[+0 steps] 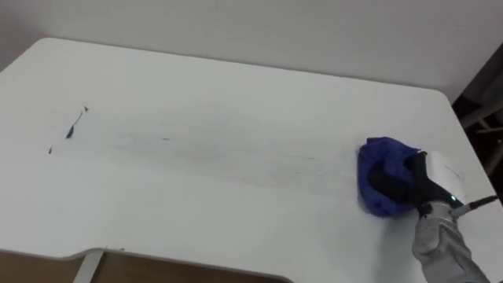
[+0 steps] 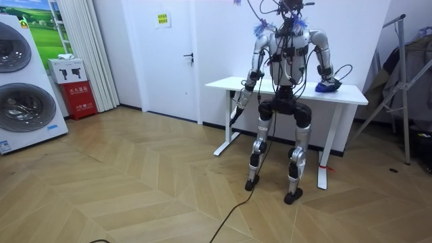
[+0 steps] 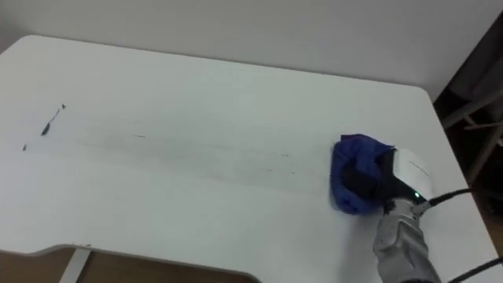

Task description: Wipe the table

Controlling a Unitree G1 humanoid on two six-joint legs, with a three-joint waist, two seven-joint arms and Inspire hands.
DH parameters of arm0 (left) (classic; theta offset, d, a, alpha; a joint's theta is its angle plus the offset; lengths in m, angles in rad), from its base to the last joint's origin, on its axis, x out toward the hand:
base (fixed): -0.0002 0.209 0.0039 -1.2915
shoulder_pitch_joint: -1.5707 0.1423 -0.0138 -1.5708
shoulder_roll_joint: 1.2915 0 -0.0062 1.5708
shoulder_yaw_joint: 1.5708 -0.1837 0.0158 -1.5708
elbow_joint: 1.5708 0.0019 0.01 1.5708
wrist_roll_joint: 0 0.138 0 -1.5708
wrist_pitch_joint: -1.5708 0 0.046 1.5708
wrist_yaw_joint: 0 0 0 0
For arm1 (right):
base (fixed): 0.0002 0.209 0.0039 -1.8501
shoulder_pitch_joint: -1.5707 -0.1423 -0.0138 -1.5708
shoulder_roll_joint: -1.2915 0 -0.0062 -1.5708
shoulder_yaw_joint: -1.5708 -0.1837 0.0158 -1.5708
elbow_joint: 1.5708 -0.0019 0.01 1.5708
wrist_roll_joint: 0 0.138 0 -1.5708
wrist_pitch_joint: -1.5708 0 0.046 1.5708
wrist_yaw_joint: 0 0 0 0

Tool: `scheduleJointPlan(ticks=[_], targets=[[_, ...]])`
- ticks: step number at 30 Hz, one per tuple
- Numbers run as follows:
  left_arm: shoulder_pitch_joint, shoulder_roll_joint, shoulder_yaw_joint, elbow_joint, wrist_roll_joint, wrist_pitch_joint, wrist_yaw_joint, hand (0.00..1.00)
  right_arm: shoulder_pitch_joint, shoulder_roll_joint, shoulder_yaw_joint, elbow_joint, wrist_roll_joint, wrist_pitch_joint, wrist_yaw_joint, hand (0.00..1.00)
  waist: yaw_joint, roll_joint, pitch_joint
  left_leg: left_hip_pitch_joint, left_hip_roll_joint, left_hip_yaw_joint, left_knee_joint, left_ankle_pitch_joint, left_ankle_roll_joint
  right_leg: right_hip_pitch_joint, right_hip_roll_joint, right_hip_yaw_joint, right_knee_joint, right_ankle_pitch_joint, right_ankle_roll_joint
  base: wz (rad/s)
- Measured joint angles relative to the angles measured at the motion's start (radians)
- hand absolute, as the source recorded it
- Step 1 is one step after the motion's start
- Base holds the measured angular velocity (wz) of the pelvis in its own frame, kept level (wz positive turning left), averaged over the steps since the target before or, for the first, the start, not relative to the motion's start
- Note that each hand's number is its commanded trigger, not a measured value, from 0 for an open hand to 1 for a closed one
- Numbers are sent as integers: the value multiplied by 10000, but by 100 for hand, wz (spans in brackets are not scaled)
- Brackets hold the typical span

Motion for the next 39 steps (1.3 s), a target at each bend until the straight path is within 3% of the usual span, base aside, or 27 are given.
scheduleJointPlan(ticks=[4, 6, 9, 13, 16, 18, 21, 23, 25, 27, 29, 32, 34, 37, 38, 39], targets=[[26, -53, -147, -8, -7, 60, -5, 0, -498, 65, 386, -44, -384, 97, 491, 100, 426, -72, 40, 60, 57, 25, -13, -27, -38, -4, 71, 14, -27, 12, -20, -2], [280, -41, -140, -12, -17, 115, -1, 0, -479, 60, 336, 15, -240, 52, 434, 100, 410, -69, 42, 81, 58, -41, -47, -31, -32, 37, 66, -70, -28, 12, -20, 9], [668, -28, -95, -16, 1, 258, -1, 0, -104, 55, 102, 190, 45, -553, -109, 100, 239, -28, 54, 162, 60, -58, -78, -30, -29, 127, 60, -123, -61, 11, -19, 9], [924, 103, 353, -11, 103, 213, -2, 0, 1128, 56, -935, 411, 177, -1502, -1104, 100, -450, 0, 33, 269, 16, -481, -80, -47, -6, 654, 3, -687, -385, -5, 70, 39], [915, 181, 490, -5, 73, 182, -60, 0, 1564, 49, -1661, 609, 519, -1652, -1453, 100, -728, 103, -34, 349, 16, -502, -72, -63, 0, 806, 0, -710, -361, -13, 82, 3], [899, 222, 484, -7, 33, -18, -58, 0, 1597, 30, -1828, 812, 618, -1700, -1574, 100, -797, 150, -95, 383, 8, -484, -79, -63, 0, 807, 1, -685, -360, -13, 81, -7], [724, 220, 299, -11, 50, -167, -61, 0, 1547, -17, -1748, 899, 622, -1682, -1591, 100, -920, 229, -124, 441, 9, -530, -51, -98, -19, 961, 3, -749, -375, -16, 79, 1], [500, 115, 150, -100, 29, -160, -54, 0, 1283, 23, -1512, 946, 614, -1458, -1500, 100, -818, 256, -117, 432, 11, -476, -22, -100, -26, 922, 16, -667, -372, -19, 72, -11], [118, 20, -193, -105, 7, -165, 25, 0, 950, 215, -834, 504, 507, -586, -1223, 100, -536, 263, -114, 412, 81, -240, -8, -77, -68, 696, 95, -389, -295, -6, 30, -40], [-177, -71, -527, -75, -48, -170, 63, 0, 705, 259, -22, -32, 491, -173, -756, 100, -127, 265, -108, 394, 139, -23, -41, -67, -85, 404, 214, -2, -200, 65, -75, -55], [-224, -87, -847, -63, -235, -168, 64, 0, 294, 487, 728, -340, 258, 104, -338, 100, -51, 216, -96, 345, 173, -18, -48, -52, -112, 302, 274, 70, -170, 89, -113, -24], [-239, -141, -1129, -75, -193, -150, 49, 0, -213, 1034, 1214, -453, -146, 63, 89, 100, 181, 160, -71, 304, 178, -38, -92, -46, -122, 255, 283, 56, -192, 87, -114, 3], [-53, -22, -1116, -85, -163, -39, 48, 0, -463, 999, 1282, -436, -147, 37, 262, 100, 440, 46, 0, 271, 178, -139, -101, -47, -121, 249, 275, -73, -205, 86, -118, 10], [619, 41, -1107, -79, -149, 218, 10, 0, -256, 887, 1115, -379, 59, -339, 230, 100, 309, 51, 16, 344, 175, -339, -73, -61, -96, 414, 230, -500, -210, 88, -120, 20], [736, 40, -1108, -80, -171, 271, -6, 0, -182, 887, 1079, -414, 71, -421, 194, 85, 284, 60, 20, 344, 175, -359, -71, -67, -88, 429, 220, -626, -213, 88, -120, 12], [904, 28, -1104, -79, -182, 348, -58, 0, -103, 886, 1058, -395, 128, -590, 77, 49, 209, 89, 44, 341, 175, -383, -78, -73, -80, 448, 214, -684, -232, 88, -120, 10]])
